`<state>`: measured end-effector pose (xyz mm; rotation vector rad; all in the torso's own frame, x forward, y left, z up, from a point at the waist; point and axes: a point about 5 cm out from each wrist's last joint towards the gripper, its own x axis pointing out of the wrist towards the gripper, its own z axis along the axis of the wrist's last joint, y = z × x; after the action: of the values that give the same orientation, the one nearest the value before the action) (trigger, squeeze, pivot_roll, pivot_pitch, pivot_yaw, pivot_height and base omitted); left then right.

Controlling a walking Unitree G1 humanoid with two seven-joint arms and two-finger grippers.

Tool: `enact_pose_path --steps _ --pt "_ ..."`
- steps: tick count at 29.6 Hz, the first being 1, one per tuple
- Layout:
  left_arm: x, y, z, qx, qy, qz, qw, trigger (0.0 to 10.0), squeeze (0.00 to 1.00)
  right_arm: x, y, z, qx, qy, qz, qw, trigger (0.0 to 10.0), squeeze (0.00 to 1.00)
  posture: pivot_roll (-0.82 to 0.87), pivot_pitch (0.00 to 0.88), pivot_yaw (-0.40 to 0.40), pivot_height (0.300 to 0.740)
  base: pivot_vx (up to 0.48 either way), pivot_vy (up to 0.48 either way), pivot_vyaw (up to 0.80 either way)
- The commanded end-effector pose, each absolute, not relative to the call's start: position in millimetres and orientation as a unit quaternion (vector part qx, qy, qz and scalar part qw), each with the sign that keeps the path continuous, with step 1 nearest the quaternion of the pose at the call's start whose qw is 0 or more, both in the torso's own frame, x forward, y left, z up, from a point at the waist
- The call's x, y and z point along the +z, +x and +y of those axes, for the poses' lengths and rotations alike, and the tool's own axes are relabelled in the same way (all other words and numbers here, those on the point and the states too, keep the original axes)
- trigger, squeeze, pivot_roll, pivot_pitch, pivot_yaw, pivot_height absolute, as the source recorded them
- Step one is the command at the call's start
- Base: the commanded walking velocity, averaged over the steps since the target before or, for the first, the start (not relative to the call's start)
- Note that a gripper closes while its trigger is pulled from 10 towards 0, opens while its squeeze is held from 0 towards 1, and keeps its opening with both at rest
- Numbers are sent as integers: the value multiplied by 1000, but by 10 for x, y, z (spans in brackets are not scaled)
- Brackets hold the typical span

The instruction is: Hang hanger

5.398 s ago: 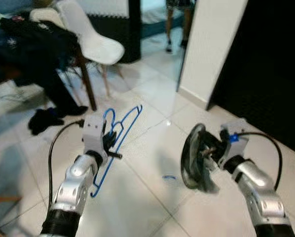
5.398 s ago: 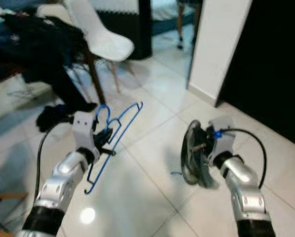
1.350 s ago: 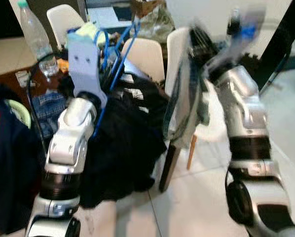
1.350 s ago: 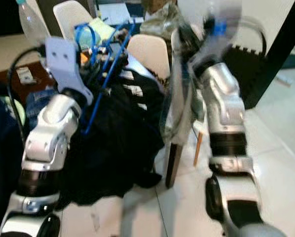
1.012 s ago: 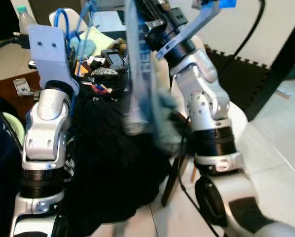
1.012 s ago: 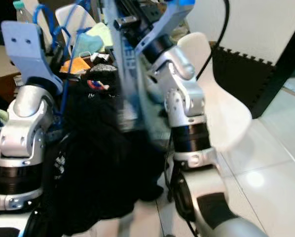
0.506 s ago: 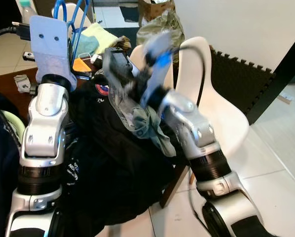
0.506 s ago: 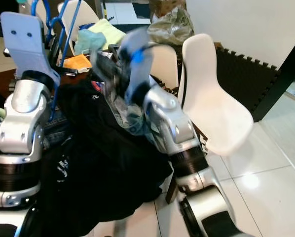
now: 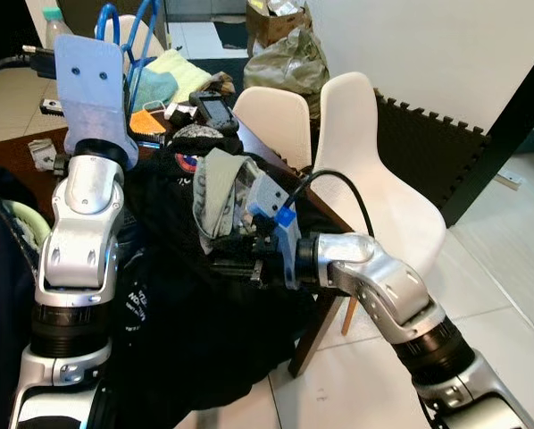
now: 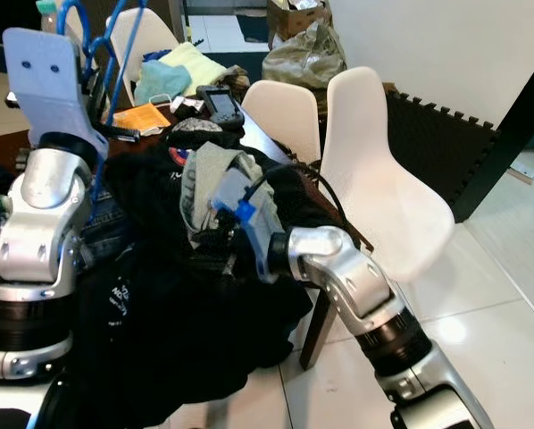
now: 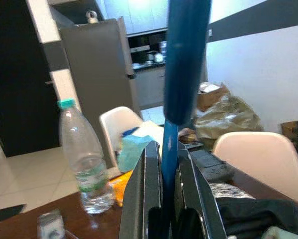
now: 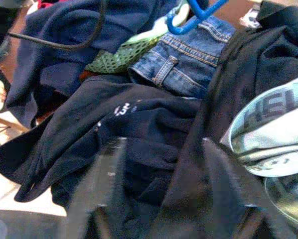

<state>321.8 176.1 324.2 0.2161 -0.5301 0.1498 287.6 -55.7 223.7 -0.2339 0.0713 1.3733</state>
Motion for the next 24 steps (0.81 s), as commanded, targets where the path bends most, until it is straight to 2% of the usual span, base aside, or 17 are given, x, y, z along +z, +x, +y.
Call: enact_pose_path --steps 1,2,4,5,6,7,8,10,11,13,14,15,17,18,19,21,24 --pt "3268 3215 1723 63 101 -267 956 10000 0 2285 2831 -565 645 -99 21 758 10000 1000 115 122 -26 740 0 0 0" --pt "3290 3226 1642 12 88 -269 959 10000 0 2436 2784 -705 657 -63 -14 751 10000 1000 115 122 -26 740 0 0 0" --pt "3290 3226 1642 12 88 -269 959 10000 0 2436 2784 -705 657 -63 -14 751 10000 1000 115 122 -26 740 0 0 0" --pt "3316 3230 1584 -29 88 -271 958 10000 0 2569 2753 -827 662 -38 -48 747 10000 1000 117 129 -26 740 0 0 0" --pt "3316 3230 1584 -29 88 -271 958 10000 0 2569 2753 -827 662 -38 -48 747 10000 1000 117 129 -26 740 0 0 0" --pt "3359 3247 1586 -79 90 -267 956 10000 0 2793 2752 -1032 649 -3 -102 754 10000 1000 116 133 -24 740 0 0 0" --pt "3406 3267 1634 -117 86 -259 955 10000 0 2971 2797 -1230 615 14 -152 774 10000 1000 114 136 -20 740 0 0 0" --pt "3406 3267 1634 -117 86 -259 955 10000 0 2971 2797 -1230 615 14 -152 774 10000 1000 114 136 -20 740 0 0 0" --pt "3441 3282 1681 -142 72 -252 955 10000 0 3079 2844 -1375 580 20 -184 793 10000 780 114 136 -20 740 0 0 0" --pt "3441 3282 1681 -142 72 -252 955 10000 0 3079 2844 -1375 580 20 -184 793 10000 780 114 136 -20 740 0 0 0" --pt "3441 3277 1685 -187 63 -235 952 10000 0 3147 2902 -1510 539 15 -201 818 10000 0 114 136 -19 740 0 0 0" --pt "3427 3252 1657 -226 73 -225 945 10000 0 3179 2936 -1590 513 8 -208 833 10000 0 114 138 -16 740 0 0 0" --pt "3427 3252 1657 -226 73 -225 945 10000 0 3179 2936 -1590 513 8 -208 833 10000 0 114 138 -16 740 0 0 0" --pt "3392 3226 1617 -260 82 -210 939 10000 0 3205 2940 -1636 503 4 -214 837 10000 0 114 138 -16 740 0 0 0" --pt "3312 3172 1548 -307 100 -186 928 10000 0 3256 2903 -1687 504 1 -224 834 10000 0 113 139 -14 740 0 0 0" --pt "3312 3172 1548 -307 100 -186 928 10000 0 3256 2903 -1687 504 1 -224 834 10000 0 113 139 -14 740 0 0 0" --pt "3224 3113 1480 -352 121 -162 914 10000 0 3308 2843 -1731 516 -3 -234 824 10000 0 112 139 -13 740 0 0 0"
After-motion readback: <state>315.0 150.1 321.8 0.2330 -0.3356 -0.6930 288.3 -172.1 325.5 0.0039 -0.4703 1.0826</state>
